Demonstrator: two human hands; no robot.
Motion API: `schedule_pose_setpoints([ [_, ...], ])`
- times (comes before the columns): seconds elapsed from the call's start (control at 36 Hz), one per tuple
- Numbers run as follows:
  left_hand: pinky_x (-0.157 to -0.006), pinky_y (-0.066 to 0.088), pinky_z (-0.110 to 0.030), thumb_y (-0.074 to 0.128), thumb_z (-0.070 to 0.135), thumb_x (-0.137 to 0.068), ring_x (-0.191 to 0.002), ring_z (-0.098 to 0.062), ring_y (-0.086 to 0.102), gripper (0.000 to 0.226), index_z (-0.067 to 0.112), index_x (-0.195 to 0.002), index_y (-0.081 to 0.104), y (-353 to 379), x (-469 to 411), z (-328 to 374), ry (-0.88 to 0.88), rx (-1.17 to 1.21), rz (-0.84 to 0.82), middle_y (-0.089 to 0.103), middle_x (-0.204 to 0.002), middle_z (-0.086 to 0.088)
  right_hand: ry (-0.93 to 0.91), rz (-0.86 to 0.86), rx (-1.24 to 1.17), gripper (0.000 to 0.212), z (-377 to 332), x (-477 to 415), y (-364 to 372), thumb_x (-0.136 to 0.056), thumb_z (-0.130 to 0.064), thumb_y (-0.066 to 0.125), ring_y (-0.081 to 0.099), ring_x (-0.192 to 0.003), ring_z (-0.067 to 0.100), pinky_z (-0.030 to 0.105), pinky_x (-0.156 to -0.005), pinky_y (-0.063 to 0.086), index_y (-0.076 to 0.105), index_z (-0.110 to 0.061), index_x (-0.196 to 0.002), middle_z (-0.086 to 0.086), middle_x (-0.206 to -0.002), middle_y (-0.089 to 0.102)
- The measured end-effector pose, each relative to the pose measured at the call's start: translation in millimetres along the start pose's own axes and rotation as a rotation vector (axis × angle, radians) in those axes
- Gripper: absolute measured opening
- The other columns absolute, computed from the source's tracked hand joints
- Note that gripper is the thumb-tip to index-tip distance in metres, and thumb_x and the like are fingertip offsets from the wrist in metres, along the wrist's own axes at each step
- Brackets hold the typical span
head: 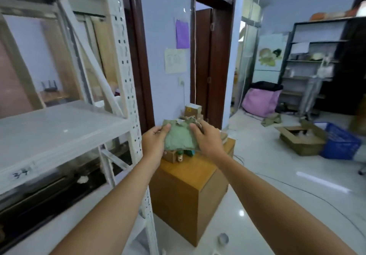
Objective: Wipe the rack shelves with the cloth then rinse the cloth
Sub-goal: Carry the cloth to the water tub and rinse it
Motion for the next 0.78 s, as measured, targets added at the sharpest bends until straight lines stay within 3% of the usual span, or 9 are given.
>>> schedule_pose_setpoints([
  [0.08,-0.049,0.053,-0.038,0.07,0.047,-0.093,-0.071,-0.029,0.071,0.024,0.024,-0.086,0.074,52,8,-19,-0.04,-0.047,-0.089,0.073,-0.079,-0.007,0.075,0.008,0.066,0.034,46,7,-26,-0.1,-0.041,0.048,0.055,-0.071,0.016,0.036,-0.061,0.042,0.054,-0.013,-0.081,-0.003,-0.073,0.057],
  [0.14,-0.045,0.049,-0.034,0.069,0.045,-0.094,-0.063,-0.027,0.067,0.024,0.025,-0.082,0.074,86,14,-28,-0.053,-0.08,-0.144,0.071,-0.073,-0.005,0.139,-0.016,0.09,0.024,78,11,-40,-0.102,-0.036,0.046,0.053,-0.075,0.011,0.03,-0.061,0.041,0.053,-0.018,-0.087,-0.009,-0.078,0.055],
  [0.25,-0.037,0.042,-0.025,0.065,0.044,-0.097,-0.049,-0.017,0.058,0.028,0.019,-0.086,0.074,150,22,-42,-0.073,-0.15,-0.26,0.066,-0.067,-0.003,0.261,-0.034,0.086,0.022,139,18,-64,-0.099,-0.031,0.041,0.059,-0.083,0.021,0.038,-0.071,0.052,0.059,-0.02,-0.104,0.001,-0.092,0.064],
  [0.33,-0.038,0.043,-0.023,0.063,0.04,-0.099,-0.055,-0.017,0.061,0.025,0.019,-0.092,0.074,193,29,-60,-0.093,-0.198,-0.358,0.068,-0.073,-0.002,0.323,-0.062,0.094,0.016,178,23,-79,-0.097,-0.031,0.041,0.06,-0.08,0.016,0.039,-0.068,0.055,0.055,-0.029,-0.104,-0.007,-0.092,0.06],
  [0.44,-0.042,0.046,-0.022,0.067,0.029,-0.097,-0.059,-0.011,0.064,0.008,0.022,-0.096,0.071,237,44,-97,-0.137,-0.245,-0.504,0.071,-0.081,0.002,0.428,-0.096,0.119,0.015,232,36,-88,-0.094,-0.035,0.044,0.062,-0.079,0.021,0.048,-0.068,0.058,0.053,-0.024,-0.099,0.0,-0.092,0.062],
  [0.58,-0.044,0.047,-0.027,0.071,0.026,-0.095,-0.065,-0.022,0.069,0.006,0.021,-0.093,0.07,271,60,-163,-0.271,-0.305,-0.589,0.076,-0.091,-0.006,0.527,-0.141,0.115,0.014,294,70,-81,-0.095,-0.032,0.045,0.061,-0.075,0.023,0.047,-0.067,0.057,0.054,-0.024,-0.103,0.001,-0.085,0.062],
  [0.72,-0.073,0.06,-0.045,0.074,0.024,-0.092,-0.083,-0.028,0.073,0.01,0.016,-0.088,0.07,299,76,-242,-0.344,-0.404,-0.652,0.076,-0.088,-0.006,0.653,-0.205,0.121,0.014,357,108,-62,-0.094,-0.037,0.043,0.063,-0.073,0.024,0.046,-0.065,0.058,0.049,-0.037,-0.106,0.0,-0.086,0.064],
  [0.78,-0.073,0.058,-0.046,0.076,0.027,-0.089,-0.079,-0.028,0.071,0.014,0.022,-0.079,0.067,307,83,-279,-0.324,-0.442,-0.669,0.073,-0.08,0.0,0.691,-0.219,0.158,0.016,382,124,-51,-0.095,-0.039,0.043,0.063,-0.075,0.023,0.045,-0.068,0.056,0.049,-0.036,-0.11,0.0,-0.089,0.065],
])
Point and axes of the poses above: each hand's wrist, its own x-axis away from the middle knuckle, its own y-axis out of the palm, z = x × y, the point moved 5 cm from there along -x, towards the middle knuckle
